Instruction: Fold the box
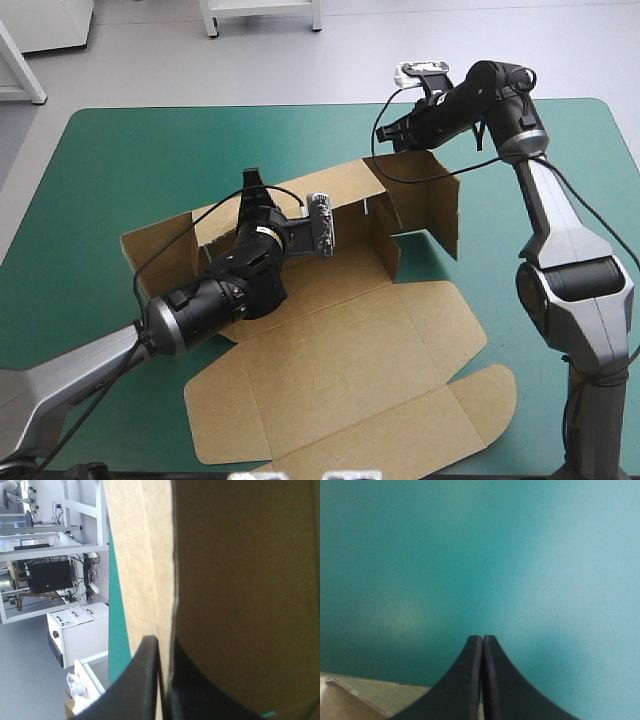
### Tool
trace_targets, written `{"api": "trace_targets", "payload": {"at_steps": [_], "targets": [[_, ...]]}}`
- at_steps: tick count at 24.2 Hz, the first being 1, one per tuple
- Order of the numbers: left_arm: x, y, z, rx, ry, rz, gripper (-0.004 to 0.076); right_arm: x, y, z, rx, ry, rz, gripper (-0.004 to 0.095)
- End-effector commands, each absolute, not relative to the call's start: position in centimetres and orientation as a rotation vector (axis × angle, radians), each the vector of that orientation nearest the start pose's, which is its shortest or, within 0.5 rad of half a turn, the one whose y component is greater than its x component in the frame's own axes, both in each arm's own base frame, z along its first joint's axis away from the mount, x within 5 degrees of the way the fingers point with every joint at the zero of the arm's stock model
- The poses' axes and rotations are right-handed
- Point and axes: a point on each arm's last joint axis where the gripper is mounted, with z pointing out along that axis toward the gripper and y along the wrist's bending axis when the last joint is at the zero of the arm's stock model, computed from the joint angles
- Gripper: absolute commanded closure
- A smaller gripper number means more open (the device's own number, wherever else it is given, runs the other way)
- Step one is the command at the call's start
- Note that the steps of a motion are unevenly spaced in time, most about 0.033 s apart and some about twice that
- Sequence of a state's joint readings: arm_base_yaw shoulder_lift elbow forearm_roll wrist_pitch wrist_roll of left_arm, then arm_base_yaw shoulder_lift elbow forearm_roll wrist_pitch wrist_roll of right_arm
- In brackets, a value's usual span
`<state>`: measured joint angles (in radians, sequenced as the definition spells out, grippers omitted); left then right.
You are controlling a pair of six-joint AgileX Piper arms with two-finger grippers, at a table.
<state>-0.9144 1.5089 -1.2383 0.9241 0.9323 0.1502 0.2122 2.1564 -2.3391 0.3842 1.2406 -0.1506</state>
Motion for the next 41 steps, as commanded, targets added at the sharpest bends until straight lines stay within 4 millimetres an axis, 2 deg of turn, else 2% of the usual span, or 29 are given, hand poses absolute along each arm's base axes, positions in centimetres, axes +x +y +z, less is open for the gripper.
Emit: {"api": "trace_targets", "payload": {"at_steps": [1,6,11,13,15,18,20,24,26,27,31,34,41], "targets": [[23.2,-21.8,33.9,1.515,1.724,0.692,0.0733,43.7,12.9,39.5,-0.435,2.378,0.582,0.0926],[23.2,-21.9,33.9,1.515,1.721,0.689,0.0733,43.0,12.7,39.8,-0.412,2.399,0.589,0.0927],[23.3,-22.1,33.9,1.511,1.708,0.667,0.0733,41.8,12.5,37.7,-0.444,2.495,0.591,0.0927],[23.3,-22.1,33.9,1.5,1.709,0.655,0.0733,41.1,12.6,37.5,-0.51,2.49,0.613,0.0927],[23.3,-22.1,33.9,1.496,1.711,0.653,0.0733,40.7,12.8,38.1,-0.6,2.431,0.638,0.0927],[23.3,-22.1,33.9,1.496,1.714,0.653,0.0733,40.8,12.3,38.2,-0.629,2.419,0.609,0.0917],[23.3,-22.1,33.9,1.496,1.715,0.651,0.0733,40.9,11.8,38.0,-0.623,2.439,0.537,0.0866],[23.2,-22.2,33.8,1.494,1.729,0.625,0.0733,40.8,11.8,38.2,-0.612,2.438,0.547,0.0588],[23.2,-22.2,33.8,1.498,1.726,0.627,0.0733,40.5,11.7,38.6,-0.592,2.44,0.543,0.0479],[23.2,-22.2,33.8,1.498,1.728,0.626,0.0733,40.3,11.7,38.7,-0.588,2.441,0.547,0.0456],[23.1,-22.3,33.8,1.493,1.73,0.617,0.0733,39.0,11.6,37.5,-0.616,2.488,0.583,0.0453],[23.1,-22.3,33.7,1.492,1.734,0.603,0.0733,38.3,11.8,36.7,-0.632,2.467,0.637,0.0453],[23.1,-22.3,33.8,1.492,1.732,0.601,0.0733,36.2,11.0,35.0,-0.676,2.401,0.621,0.0453]]}}
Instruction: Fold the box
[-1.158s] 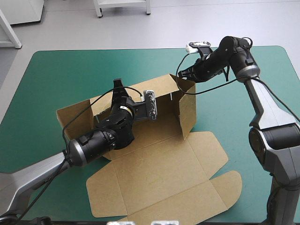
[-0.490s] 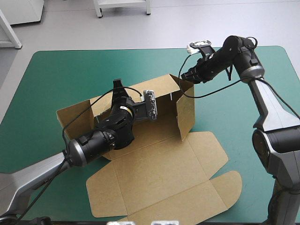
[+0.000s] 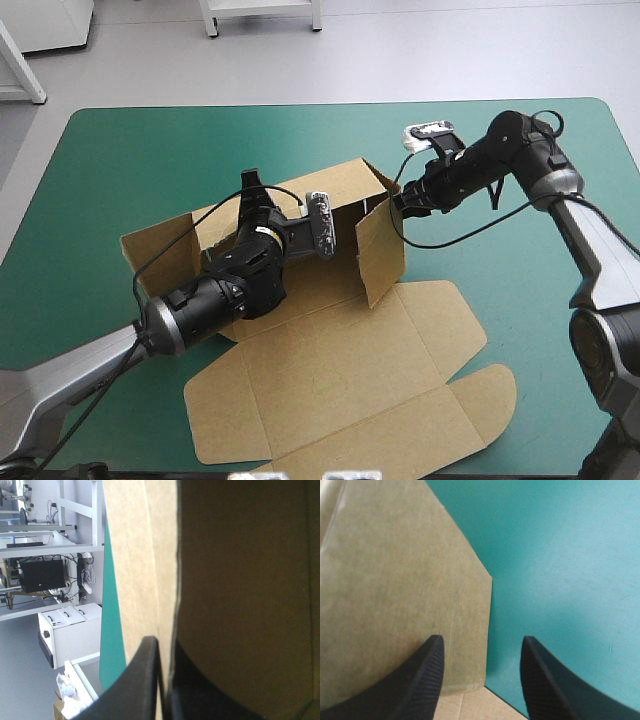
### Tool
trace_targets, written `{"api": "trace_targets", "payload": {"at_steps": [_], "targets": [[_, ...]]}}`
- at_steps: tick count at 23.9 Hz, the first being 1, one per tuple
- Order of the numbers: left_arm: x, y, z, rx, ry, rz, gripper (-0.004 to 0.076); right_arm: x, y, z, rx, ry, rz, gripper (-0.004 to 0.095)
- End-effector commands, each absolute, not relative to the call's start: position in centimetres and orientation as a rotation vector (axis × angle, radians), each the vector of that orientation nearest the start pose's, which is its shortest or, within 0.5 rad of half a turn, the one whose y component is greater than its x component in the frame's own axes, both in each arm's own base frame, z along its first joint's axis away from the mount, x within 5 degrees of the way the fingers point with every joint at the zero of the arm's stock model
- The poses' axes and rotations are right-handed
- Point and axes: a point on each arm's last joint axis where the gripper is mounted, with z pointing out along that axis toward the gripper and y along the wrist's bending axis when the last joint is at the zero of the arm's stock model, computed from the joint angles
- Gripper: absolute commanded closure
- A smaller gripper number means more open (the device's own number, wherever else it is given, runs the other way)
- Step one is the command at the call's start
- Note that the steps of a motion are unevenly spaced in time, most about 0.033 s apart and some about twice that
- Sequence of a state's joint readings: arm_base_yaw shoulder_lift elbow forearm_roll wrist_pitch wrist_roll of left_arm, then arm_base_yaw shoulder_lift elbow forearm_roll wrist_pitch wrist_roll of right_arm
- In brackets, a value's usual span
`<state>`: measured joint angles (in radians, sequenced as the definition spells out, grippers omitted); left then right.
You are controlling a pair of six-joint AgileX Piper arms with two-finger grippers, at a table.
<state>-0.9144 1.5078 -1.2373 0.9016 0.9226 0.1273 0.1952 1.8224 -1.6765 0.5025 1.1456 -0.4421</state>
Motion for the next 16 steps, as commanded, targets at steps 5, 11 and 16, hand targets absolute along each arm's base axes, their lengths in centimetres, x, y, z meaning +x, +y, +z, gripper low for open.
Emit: {"api": "trace_targets", "payload": {"at_steps": [5,11,16], "targets": [[23.1,-22.4,33.8,1.492,1.724,0.594,0.0733,34.5,10.4,34.4,-0.752,2.264,0.639,0.0453],[23.2,-22.5,33.9,1.49,1.711,0.593,0.0733,32.7,10.5,32.9,-0.829,2.165,0.702,0.0453],[23.5,-22.4,34.3,1.449,1.674,0.638,0.0733,32.0,10.8,33.4,-0.854,2.11,0.76,0.0447]]}}
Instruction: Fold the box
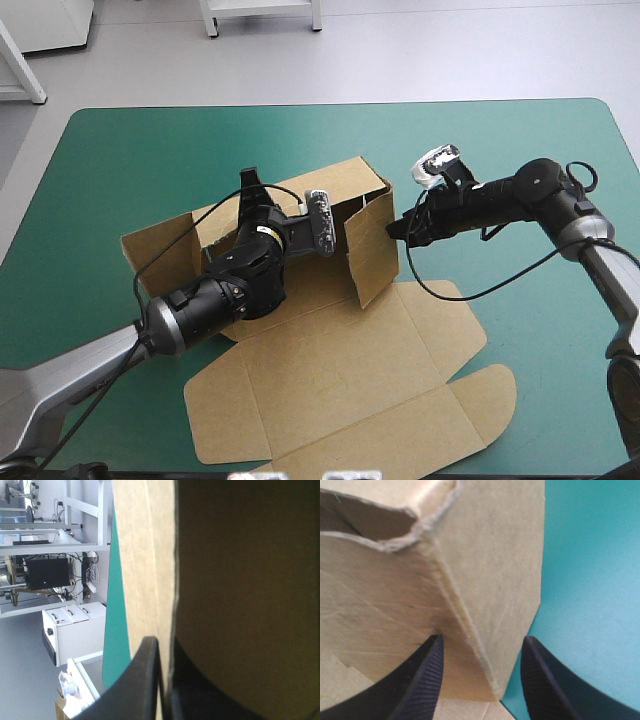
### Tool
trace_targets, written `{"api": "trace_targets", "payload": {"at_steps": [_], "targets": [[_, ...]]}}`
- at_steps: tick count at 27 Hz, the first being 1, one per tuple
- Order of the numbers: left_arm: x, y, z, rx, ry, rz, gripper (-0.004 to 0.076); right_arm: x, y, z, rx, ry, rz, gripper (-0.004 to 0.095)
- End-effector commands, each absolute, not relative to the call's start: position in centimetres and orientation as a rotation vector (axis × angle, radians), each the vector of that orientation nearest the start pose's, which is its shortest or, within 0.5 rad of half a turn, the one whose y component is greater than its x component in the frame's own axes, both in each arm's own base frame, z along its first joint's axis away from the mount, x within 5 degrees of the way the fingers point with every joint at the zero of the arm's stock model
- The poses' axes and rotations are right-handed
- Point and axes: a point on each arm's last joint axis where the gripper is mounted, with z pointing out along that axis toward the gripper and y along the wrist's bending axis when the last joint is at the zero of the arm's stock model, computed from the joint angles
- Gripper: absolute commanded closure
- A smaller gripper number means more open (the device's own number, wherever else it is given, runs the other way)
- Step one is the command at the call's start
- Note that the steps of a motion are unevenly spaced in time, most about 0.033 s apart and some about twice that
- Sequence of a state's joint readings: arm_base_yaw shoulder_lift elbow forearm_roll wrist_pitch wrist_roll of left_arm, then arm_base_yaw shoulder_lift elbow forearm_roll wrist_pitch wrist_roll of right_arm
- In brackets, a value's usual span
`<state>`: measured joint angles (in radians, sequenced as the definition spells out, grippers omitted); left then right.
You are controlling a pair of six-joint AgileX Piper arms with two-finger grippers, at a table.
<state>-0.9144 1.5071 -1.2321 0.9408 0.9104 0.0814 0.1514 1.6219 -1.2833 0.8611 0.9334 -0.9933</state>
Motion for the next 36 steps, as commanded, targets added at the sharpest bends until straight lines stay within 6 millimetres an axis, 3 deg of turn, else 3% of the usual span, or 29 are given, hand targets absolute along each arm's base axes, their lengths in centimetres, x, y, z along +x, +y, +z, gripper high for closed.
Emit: {"api": "trace_targets", "payload": {"at_steps": [1,6,10,17,23,36], "targets": [[23.5,-22.4,34.3,1.449,1.674,0.638,0.0733,32.0,10.8,33.5,-0.864,2.1,0.759,0.0447],[23.5,-22.6,34.4,1.451,1.657,0.626,0.0733,32.2,11.1,34.0,-0.875,2.018,0.769,0.0444],[23.5,-22.6,34.4,1.435,1.659,0.619,0.0733,32.3,11.2,33.6,-0.87,2.03,0.784,0.0348],[23.7,-22.6,34.6,1.412,1.646,0.634,0.0733,32.0,11.7,33.4,-0.912,2.055,0.784,0.0344],[23.9,-22.4,34.7,1.396,1.646,0.639,0.0733,32.0,13.3,33.0,-0.971,2.041,0.645,0.0344],[24.1,-22.2,34.7,1.378,1.655,0.629,0.0733,33.3,15.2,32.5,-0.906,1.984,0.461,0.0345]]}}
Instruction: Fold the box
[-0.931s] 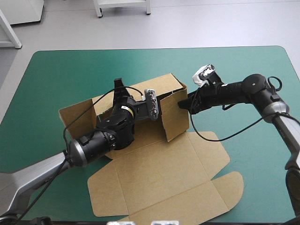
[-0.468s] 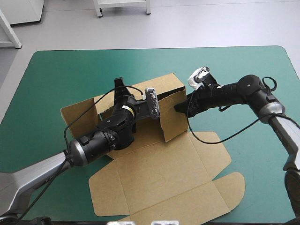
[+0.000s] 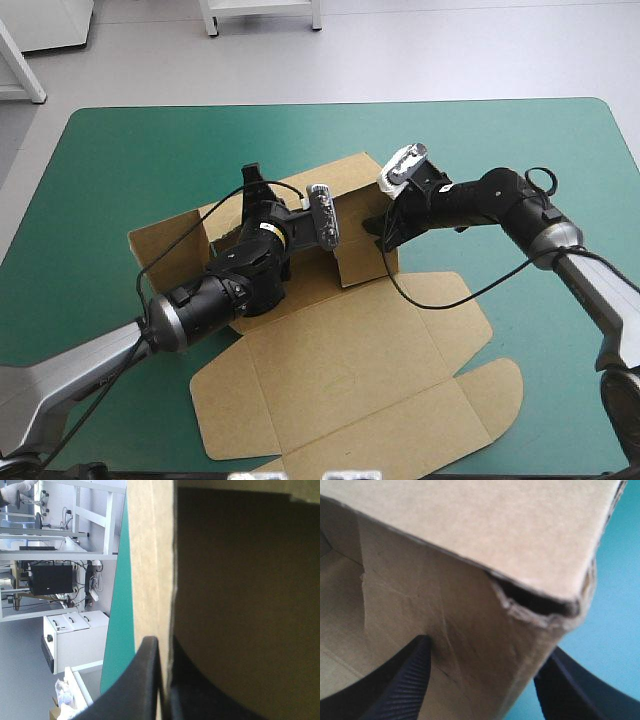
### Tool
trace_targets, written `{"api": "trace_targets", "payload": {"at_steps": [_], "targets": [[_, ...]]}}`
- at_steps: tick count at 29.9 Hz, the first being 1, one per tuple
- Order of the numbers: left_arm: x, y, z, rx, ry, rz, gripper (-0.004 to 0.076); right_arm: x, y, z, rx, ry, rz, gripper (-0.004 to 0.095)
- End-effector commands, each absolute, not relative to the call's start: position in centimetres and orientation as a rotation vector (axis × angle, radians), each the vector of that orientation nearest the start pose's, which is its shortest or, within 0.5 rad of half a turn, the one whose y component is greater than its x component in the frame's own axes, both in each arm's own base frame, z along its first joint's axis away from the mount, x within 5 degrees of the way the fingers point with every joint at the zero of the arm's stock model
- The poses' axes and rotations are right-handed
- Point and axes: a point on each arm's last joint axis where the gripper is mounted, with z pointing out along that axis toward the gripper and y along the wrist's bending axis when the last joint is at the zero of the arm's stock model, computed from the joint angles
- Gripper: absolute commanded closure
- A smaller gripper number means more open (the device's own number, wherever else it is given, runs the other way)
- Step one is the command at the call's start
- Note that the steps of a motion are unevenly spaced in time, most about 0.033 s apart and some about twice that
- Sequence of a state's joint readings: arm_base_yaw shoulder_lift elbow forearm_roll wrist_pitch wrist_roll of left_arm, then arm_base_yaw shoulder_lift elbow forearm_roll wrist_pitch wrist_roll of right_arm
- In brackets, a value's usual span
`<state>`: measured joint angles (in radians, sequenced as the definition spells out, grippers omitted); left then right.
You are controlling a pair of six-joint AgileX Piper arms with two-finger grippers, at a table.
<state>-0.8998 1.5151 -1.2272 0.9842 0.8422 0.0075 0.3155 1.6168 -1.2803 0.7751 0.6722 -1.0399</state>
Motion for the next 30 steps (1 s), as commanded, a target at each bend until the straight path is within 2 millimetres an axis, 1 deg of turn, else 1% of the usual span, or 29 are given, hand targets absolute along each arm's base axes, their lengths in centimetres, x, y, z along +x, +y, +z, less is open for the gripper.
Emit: {"api": "trace_targets", "payload": {"at_steps": [1,3,6,9,11,12,13,23,25,26,28,29,30], "targets": [[24.1,-22.2,34.7,1.378,1.655,0.629,0.0733,33.5,15.3,32.3,-0.895,1.985,0.461,0.0345],[24.1,-22.2,34.7,1.378,1.655,0.629,0.0732,33.9,15.5,31.8,-0.882,1.987,0.447,0.0358],[24.1,-22.2,34.7,1.378,1.655,0.629,0.0733,34.3,15.7,31.0,-0.873,2.008,0.465,0.0453],[24.1,-22.2,34.7,1.378,1.655,0.629,0.0732,34.3,15.8,30.7,-0.886,2.016,0.473,0.0665],[24.1,-22.2,34.7,1.378,1.654,0.628,0.0733,34.2,15.9,30.5,-0.912,2.021,0.486,0.0876],[24.1,-22.2,34.7,1.378,1.654,0.628,0.0732,34.1,15.9,30.5,-0.922,2.026,0.49,0.0921],[24.1,-22.2,34.7,1.378,1.654,0.628,0.0733,34.1,16.0,30.4,-0.927,2.03,0.498,0.0906],[24.1,-22.3,34.6,1.376,1.665,0.614,0.0731,34.0,16.0,30.4,-0.903,2.051,0.53,0.0906],[24.1,-22.3,34.6,1.376,1.668,0.61,0.0713,33.9,16.0,30.5,-0.897,2.052,0.533,0.0906],[24.1,-22.3,34.6,1.375,1.671,0.607,0.0694,33.9,16.0,30.5,-0.89,2.056,0.537,0.0906],[24.0,-22.4,34.6,1.375,1.669,0.595,0.0615,33.9,16.0,30.5,-0.887,2.057,0.538,0.0907],[24.0,-22.4,34.6,1.375,1.667,0.59,0.0554,33.9,16.0,30.5,-0.887,2.057,0.538,0.0907],[24.0,-22.4,34.6,1.375,1.668,0.59,0.051,33.9,16.0,30.5,-0.881,2.059,0.539,0.0907]]}}
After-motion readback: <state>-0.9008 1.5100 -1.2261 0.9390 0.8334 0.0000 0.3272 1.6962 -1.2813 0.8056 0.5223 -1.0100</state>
